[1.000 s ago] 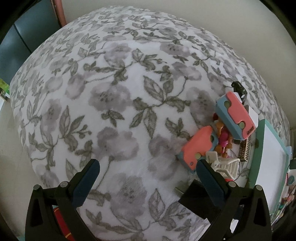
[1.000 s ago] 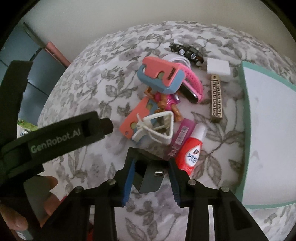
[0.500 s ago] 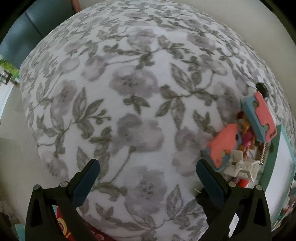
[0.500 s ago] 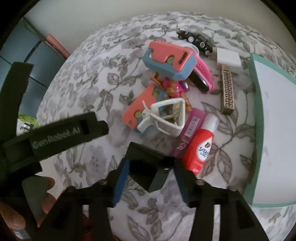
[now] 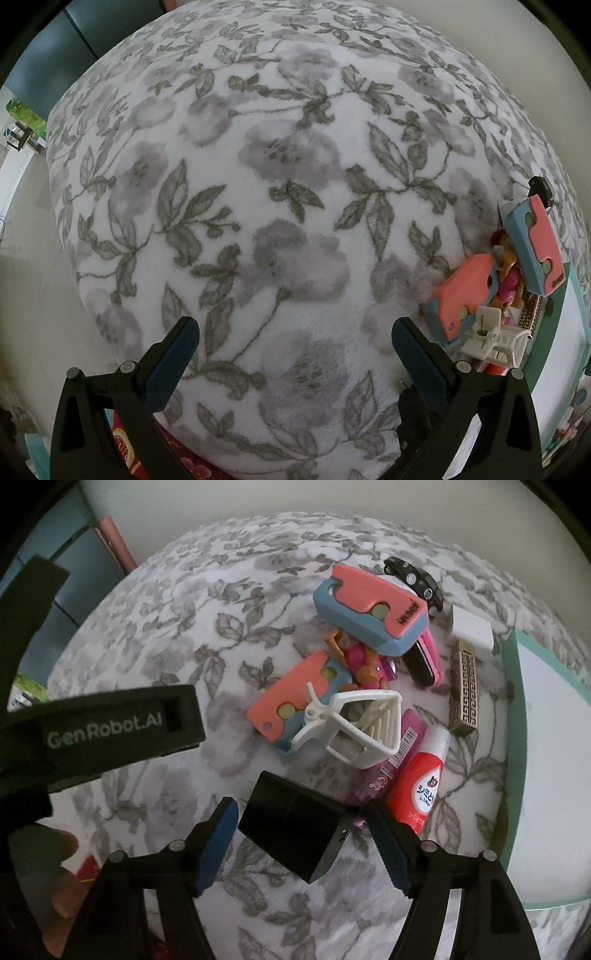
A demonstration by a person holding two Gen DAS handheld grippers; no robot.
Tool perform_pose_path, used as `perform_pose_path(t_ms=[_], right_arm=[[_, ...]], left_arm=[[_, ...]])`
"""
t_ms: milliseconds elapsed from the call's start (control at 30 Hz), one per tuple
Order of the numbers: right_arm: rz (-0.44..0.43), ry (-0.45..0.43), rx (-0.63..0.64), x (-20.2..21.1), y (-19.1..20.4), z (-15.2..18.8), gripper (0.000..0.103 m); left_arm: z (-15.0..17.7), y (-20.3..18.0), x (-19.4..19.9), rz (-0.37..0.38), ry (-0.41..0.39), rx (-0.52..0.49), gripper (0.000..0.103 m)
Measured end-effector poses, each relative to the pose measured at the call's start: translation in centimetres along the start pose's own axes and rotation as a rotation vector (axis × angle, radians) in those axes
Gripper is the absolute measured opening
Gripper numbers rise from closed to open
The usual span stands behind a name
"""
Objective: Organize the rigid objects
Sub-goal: 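Set the charger in the tray with the right gripper while the left gripper sets the white clip stand there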
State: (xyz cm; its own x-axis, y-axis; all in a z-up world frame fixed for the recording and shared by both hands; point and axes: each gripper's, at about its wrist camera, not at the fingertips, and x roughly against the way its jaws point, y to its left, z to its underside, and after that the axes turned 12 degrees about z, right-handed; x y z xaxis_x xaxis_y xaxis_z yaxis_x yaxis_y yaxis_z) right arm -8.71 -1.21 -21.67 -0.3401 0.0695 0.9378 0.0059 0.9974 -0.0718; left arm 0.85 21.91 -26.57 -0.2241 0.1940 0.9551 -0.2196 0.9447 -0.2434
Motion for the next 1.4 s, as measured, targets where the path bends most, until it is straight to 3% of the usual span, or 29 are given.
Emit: perform_pose_path(t_ms=[200, 400, 633, 900, 1067, 1233, 1400], right_arm=[[0.064, 0.025, 0.011, -0.9, 0.6, -0.2, 0.069], [0.018, 0.053, -0.055, -1.0, -1.1, -0.3, 0.069], [-0.063, 0.053, -0.22, 0.6, -4.6, -0.5, 0.069], [-0.006, 0.02, -0.39, 2.5, -10.5, -0.4, 0.069], [0.12, 0.006, -0.503, 4.1, -14.8, 1.0, 0.069], [0.126, 0.014, -0.625, 4.5, -18.5, 2.0, 0.069], [0.106, 0.024, -0.682, 4.6, -19.9, 2.8, 0.069]], left_arm=[[0.3, -0.7, 0.0, 0.01, -0.008, -0.006, 0.103], [0.8, -2.3, 1.6, 0.053, -0.02, -0.007, 0.103], [1.3, -4.7, 3.5, 0.061, -0.06, -0.042, 0.103], [2.1, -8.8, 4.8, 0.082, -0.057, -0.101, 0.103], [3.2, -13.0, 5.2, 0.072, -0.056, -0.194, 0.103], [4.9, -17.7, 5.1, 0.045, -0.043, -0.31, 0.103], [6.2, -21.6, 4.5, 0.018, -0.033, -0.385, 0.103]])
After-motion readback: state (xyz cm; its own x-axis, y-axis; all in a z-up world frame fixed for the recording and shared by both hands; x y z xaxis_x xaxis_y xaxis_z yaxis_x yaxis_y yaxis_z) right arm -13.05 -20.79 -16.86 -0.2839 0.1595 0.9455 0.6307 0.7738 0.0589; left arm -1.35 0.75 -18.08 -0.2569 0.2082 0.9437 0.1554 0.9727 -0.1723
